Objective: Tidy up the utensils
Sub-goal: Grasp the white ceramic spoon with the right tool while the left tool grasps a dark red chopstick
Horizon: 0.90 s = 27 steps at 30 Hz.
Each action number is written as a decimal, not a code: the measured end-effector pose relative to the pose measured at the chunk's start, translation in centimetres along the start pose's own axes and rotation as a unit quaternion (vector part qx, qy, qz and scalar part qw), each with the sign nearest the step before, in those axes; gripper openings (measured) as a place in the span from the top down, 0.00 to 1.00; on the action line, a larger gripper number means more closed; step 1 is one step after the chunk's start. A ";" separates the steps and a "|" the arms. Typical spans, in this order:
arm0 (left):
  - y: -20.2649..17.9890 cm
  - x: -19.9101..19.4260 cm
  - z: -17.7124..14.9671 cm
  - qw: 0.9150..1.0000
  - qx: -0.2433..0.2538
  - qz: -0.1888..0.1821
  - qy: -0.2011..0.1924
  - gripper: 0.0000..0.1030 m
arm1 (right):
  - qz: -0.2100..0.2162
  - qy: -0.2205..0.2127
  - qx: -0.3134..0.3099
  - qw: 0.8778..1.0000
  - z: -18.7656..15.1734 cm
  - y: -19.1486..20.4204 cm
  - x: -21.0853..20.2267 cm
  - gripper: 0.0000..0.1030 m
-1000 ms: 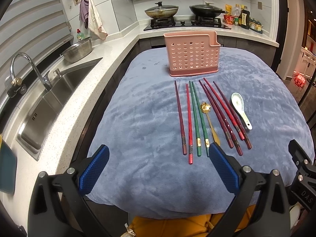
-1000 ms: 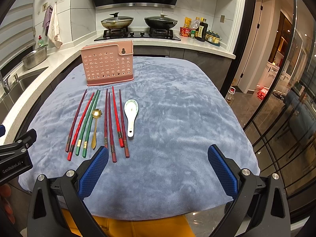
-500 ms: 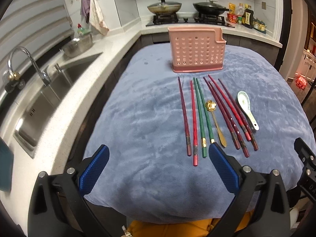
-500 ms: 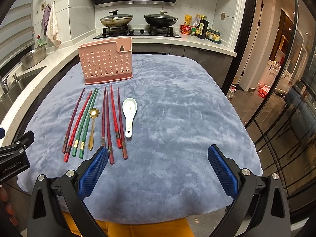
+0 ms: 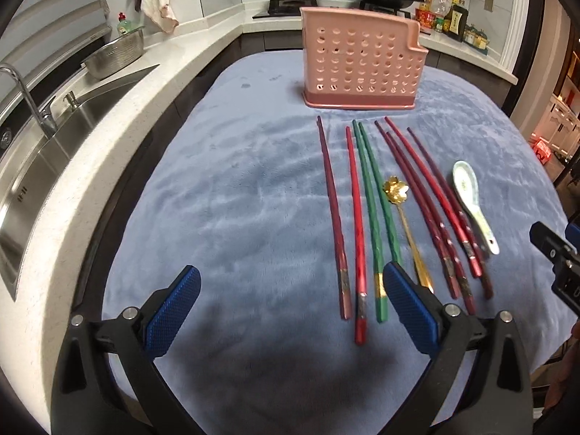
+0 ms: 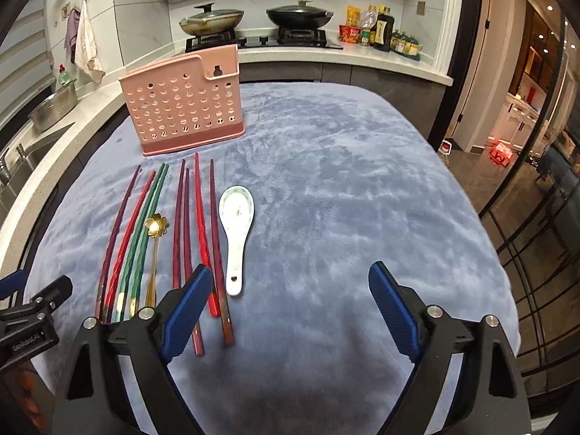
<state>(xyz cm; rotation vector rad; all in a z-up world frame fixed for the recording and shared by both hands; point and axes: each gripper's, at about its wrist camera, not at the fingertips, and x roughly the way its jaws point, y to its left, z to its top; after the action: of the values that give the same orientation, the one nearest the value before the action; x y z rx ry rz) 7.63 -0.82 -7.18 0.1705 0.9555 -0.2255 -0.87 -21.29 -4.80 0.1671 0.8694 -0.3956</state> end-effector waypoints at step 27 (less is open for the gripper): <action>-0.4 5.1 -1.4 0.996 0.000 -0.052 0.068 0.50 | 0.070 0.081 -0.002 0.994 0.0 1.9 7.5 0.85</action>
<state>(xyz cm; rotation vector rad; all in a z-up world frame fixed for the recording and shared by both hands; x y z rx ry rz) 9.23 -1.45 -12.18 0.1381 1.1003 -0.3135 4.22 -21.52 -10.63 0.2569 1.0126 -0.2511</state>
